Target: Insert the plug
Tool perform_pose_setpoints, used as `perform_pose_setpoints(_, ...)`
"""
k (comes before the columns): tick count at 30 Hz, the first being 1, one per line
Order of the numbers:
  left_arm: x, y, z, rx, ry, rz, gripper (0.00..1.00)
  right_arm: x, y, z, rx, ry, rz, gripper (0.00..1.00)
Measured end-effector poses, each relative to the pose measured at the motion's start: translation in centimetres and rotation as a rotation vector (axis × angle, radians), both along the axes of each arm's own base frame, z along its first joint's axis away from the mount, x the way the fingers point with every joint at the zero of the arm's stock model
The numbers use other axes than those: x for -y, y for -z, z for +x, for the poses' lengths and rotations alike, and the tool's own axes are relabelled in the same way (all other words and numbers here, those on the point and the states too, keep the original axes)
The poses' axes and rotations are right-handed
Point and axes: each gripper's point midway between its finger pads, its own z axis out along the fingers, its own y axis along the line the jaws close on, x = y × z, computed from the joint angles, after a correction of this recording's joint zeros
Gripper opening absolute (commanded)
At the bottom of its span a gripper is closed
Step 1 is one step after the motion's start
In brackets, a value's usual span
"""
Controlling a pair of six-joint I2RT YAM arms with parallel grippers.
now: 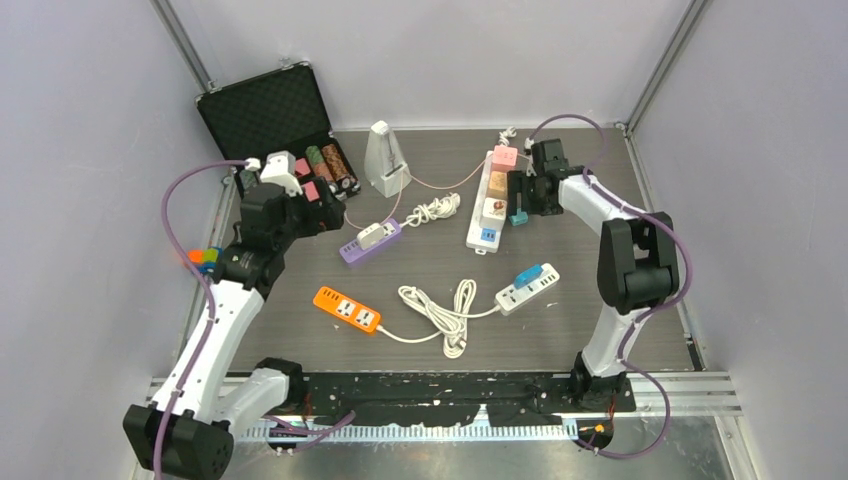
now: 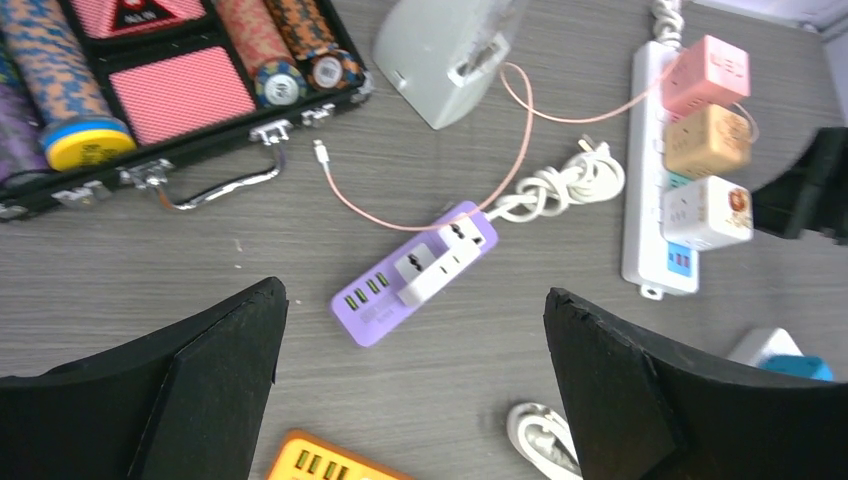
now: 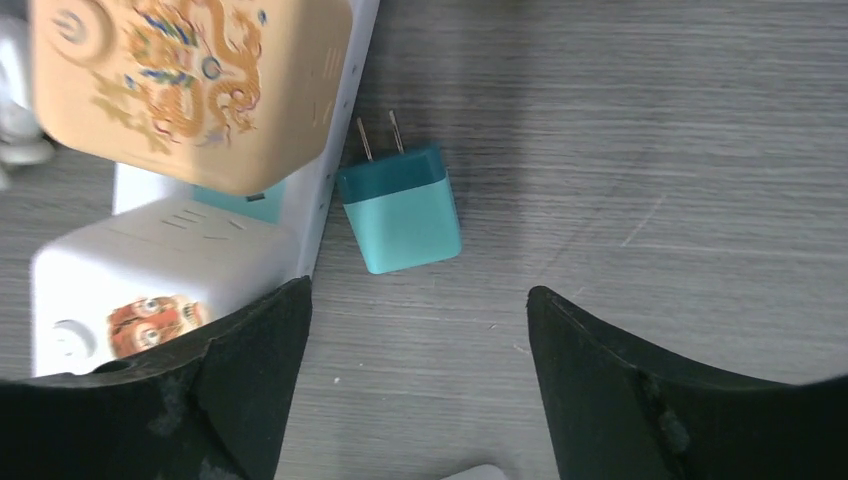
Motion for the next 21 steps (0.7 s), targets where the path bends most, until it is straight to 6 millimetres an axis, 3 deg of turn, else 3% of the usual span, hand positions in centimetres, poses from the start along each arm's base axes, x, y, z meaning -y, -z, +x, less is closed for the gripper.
perform_pose_setpoints(3, 0.9, 0.2, -0.8, -0.007, 0.036, -0.048, 1.00, -0.2, 1.7, 0.0, -0.037, -0.059, -0.016, 0.77)
perform_pose_setpoints(7, 1.6, 0.8, -1.1, -0.027, 0.066, -0.074, 1.00, -0.4, 2.3, 0.8, -0.028, -0.110, -0.029, 0.73)
perform_pose_setpoints(13, 2.2, 1.5, -1.0, -0.057, 0.085, -0.094, 1.00, -0.5, 3.0, 2.0, -0.010, -0.132, -0.042, 0.58)
perform_pose_setpoints(21, 2.5, 1.9, -1.1, -0.071, 0.103, -0.102, 1.00, -0.6, 3.8, 1.9, -0.024, -0.140, -0.040, 0.61)
